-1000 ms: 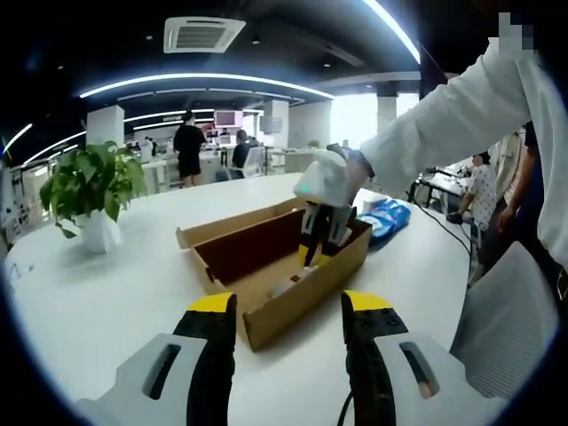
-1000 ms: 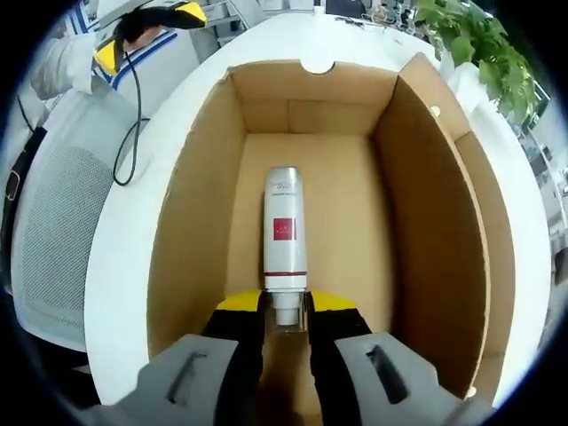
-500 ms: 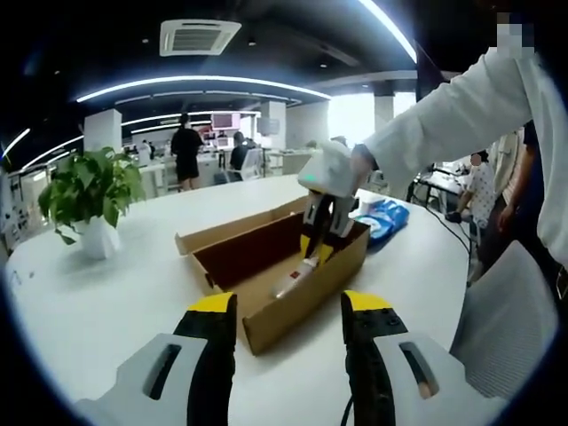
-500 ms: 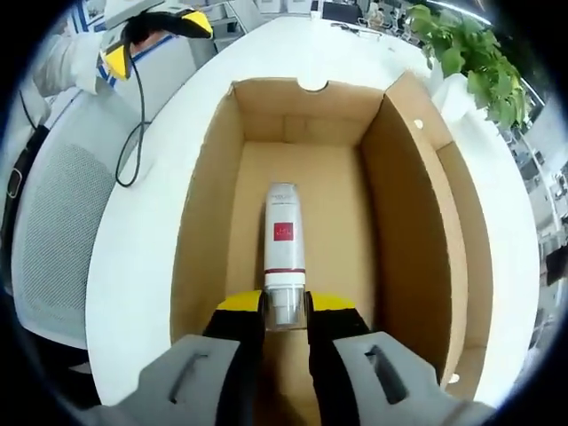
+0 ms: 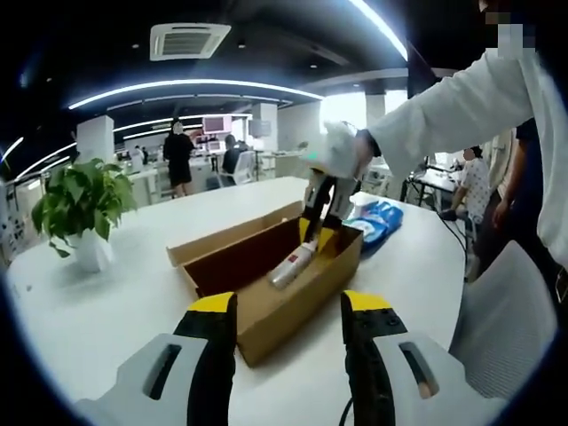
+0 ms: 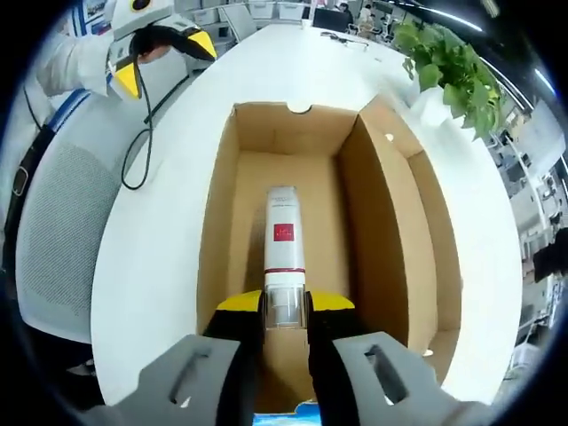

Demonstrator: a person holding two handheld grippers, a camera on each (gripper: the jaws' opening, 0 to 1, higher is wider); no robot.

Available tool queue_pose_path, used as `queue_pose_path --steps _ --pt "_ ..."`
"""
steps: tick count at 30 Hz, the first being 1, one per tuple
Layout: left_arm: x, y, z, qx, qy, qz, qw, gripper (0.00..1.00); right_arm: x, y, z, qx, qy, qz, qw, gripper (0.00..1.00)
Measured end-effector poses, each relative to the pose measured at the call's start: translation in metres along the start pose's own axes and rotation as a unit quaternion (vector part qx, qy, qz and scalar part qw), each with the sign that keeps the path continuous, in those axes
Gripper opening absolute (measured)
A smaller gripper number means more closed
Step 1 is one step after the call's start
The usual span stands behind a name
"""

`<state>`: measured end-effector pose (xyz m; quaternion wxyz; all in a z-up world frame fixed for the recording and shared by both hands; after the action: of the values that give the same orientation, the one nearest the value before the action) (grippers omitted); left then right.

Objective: Operate the shoe box by opening the lid, removing the specified soft item, and placing it in the target area until the item is outside and the box remains undamaged.

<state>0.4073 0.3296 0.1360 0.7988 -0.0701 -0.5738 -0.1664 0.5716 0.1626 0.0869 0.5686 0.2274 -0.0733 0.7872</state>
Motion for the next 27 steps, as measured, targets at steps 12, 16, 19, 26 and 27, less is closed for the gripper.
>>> queue_pose_path --steps 12,16,19,26,27 --pt "0.007 -0.004 -0.010 -0.017 0.006 -0.017 0.9997 0.47 0.005 0.017 0.027 -0.019 -0.004 0.008 0.9998 0.14" --pt "0.011 -0.006 -0.018 -0.029 0.014 -0.035 0.9989 0.47 0.010 0.026 0.034 -0.020 -0.004 0.015 0.9997 0.14" --pt "0.016 -0.010 -0.027 -0.040 0.018 -0.047 0.9980 0.47 0.015 0.033 0.040 -0.020 -0.005 0.022 0.9996 0.14" --pt "0.034 -0.022 -0.048 -0.072 0.028 -0.096 0.9923 0.46 0.025 0.050 0.051 -0.018 -0.015 0.038 0.9990 0.14" --pt "0.035 -0.023 -0.049 -0.076 0.028 -0.102 0.9915 0.46 0.026 0.051 0.051 -0.018 -0.015 0.039 0.9990 0.14"
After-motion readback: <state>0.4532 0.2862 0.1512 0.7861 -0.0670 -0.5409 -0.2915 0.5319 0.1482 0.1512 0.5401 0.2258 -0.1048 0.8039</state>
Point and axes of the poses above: the point that each gripper's makers call its tool centre point, and the gripper's own axes: z roughly backward along the fingers, y roughly to its left, x roughly out of its top, the point moved 5 cm from there along z, roughly backward along the fingers, and after that the axes turned 14 degrees about x, right-handed, at the moved point
